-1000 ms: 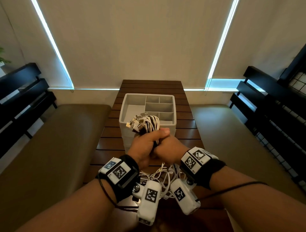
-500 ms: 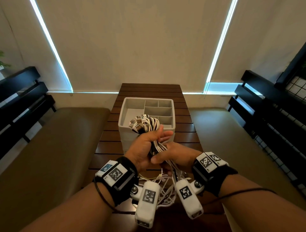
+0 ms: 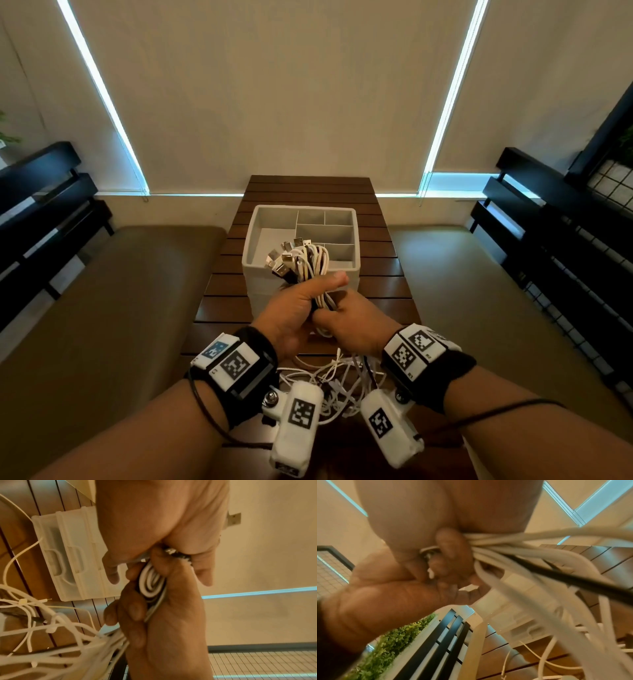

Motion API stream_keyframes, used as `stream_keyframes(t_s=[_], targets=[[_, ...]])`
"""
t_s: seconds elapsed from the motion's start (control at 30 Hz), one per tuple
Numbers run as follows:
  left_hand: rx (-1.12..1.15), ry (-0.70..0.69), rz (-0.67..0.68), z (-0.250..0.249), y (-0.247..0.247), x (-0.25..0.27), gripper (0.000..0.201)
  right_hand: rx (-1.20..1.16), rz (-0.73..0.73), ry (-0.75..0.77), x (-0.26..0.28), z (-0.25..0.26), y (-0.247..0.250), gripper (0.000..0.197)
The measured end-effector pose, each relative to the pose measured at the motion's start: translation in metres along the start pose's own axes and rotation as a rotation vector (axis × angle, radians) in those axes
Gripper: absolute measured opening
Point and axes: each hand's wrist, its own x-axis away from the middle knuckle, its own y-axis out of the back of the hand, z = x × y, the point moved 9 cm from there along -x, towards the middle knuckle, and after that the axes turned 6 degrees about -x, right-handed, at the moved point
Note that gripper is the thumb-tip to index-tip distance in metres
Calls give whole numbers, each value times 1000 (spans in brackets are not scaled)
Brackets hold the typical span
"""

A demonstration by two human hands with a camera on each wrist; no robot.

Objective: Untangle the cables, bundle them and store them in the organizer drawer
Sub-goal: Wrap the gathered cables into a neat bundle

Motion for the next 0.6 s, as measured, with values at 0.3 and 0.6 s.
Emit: stream_keyframes(t_s=[0.3, 0.6], targets=[[224, 92, -358, 17, 14, -10, 37, 783, -100, 96, -7, 5, -6, 30], [271, 61, -158, 9, 10, -19, 38, 674, -139, 123, -7, 13, 0, 23]])
